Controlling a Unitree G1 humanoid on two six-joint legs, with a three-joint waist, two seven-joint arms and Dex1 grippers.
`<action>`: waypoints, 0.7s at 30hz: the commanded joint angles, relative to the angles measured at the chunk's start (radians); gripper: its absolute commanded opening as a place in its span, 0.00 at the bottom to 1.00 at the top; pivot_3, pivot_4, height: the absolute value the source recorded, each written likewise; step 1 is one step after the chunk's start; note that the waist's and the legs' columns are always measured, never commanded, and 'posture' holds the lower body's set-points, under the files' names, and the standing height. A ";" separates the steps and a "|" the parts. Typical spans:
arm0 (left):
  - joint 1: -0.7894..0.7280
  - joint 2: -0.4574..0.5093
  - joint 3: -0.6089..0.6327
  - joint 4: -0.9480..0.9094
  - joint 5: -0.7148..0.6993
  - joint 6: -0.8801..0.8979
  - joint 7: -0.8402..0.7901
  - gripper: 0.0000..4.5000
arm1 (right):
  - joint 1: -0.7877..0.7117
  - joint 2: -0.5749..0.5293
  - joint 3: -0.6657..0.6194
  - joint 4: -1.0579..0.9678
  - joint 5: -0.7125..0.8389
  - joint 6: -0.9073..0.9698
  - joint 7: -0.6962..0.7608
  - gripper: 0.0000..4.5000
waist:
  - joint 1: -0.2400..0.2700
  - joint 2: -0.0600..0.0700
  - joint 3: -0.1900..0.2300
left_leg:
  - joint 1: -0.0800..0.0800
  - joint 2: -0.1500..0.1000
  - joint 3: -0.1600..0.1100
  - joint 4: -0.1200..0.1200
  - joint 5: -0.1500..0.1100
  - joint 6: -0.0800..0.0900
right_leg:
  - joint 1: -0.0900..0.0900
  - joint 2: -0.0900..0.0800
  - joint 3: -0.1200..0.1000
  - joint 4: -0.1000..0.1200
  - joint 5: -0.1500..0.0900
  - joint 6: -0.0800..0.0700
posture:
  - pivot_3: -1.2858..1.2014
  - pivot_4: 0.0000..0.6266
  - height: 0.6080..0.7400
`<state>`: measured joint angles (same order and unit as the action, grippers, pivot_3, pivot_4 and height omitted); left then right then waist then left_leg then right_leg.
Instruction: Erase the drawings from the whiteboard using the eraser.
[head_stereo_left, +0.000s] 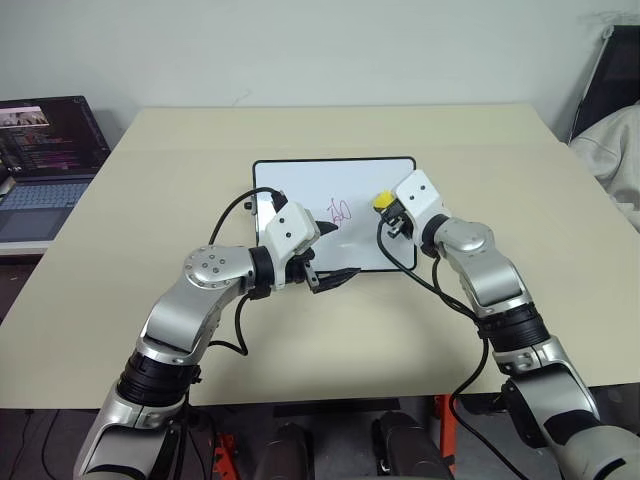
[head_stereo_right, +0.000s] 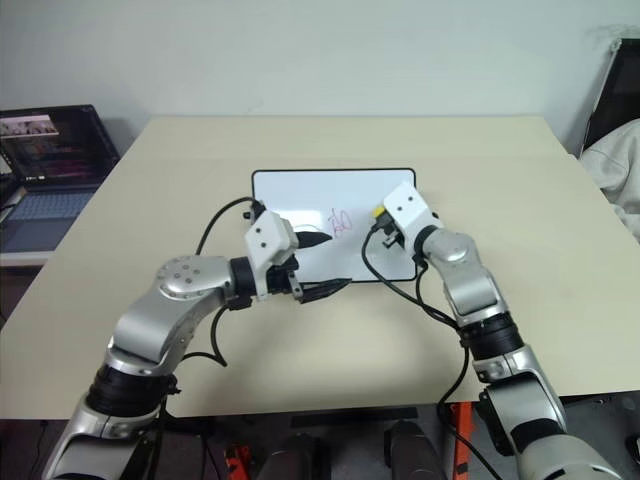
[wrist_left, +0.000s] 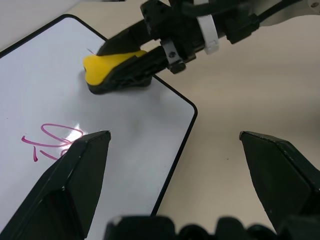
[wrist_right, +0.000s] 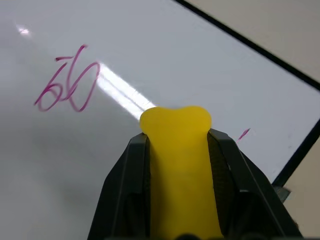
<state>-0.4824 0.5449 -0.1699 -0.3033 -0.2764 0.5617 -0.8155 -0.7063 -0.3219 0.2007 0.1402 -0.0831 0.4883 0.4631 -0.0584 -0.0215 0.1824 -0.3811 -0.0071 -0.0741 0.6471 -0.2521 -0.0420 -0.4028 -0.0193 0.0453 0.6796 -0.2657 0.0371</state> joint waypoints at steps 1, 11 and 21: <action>-0.007 -0.004 0.001 -0.030 0.000 -0.015 0.006 1.00 | 0.009 -0.013 -0.002 0.009 -0.014 0.039 -0.002 0.27 | 0.001 0.000 0.000 | 0.000 0.000 0.000 0.000 0.000 0.000 | 0.000 0.000 0.000 0.000 0.000 0.000 | 0.52 0.24 1.00; 0.004 -0.008 -0.002 -0.044 -0.002 -0.011 0.007 1.00 | -0.110 0.026 -0.076 0.127 -0.034 -0.058 -0.164 0.27 | 0.003 0.000 0.000 | -0.002 0.000 0.000 -0.002 0.000 0.000 | -0.002 0.000 -0.001 -0.001 0.000 0.000 | 0.52 0.24 1.00; 0.013 -0.008 0.002 -0.053 -0.007 -0.005 0.010 1.00 | 0.093 -0.048 -0.002 -0.031 -0.024 0.072 -0.006 0.27 | 0.005 -0.001 -0.001 | -0.001 0.000 -0.001 -0.001 0.000 0.000 | 0.001 -0.001 -0.001 -0.002 0.000 0.000 | 0.52 0.24 1.00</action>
<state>-0.4640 0.5415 -0.1711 -0.3161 -0.2778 0.5624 -0.8141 -0.6563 -0.3482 0.1673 0.0987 -0.0965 0.4955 0.4175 -0.0533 -0.0228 0.1819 -0.3815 -0.0074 -0.0746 0.6461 -0.2518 -0.0422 -0.4021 -0.0200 0.0446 0.6778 -0.2658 0.0372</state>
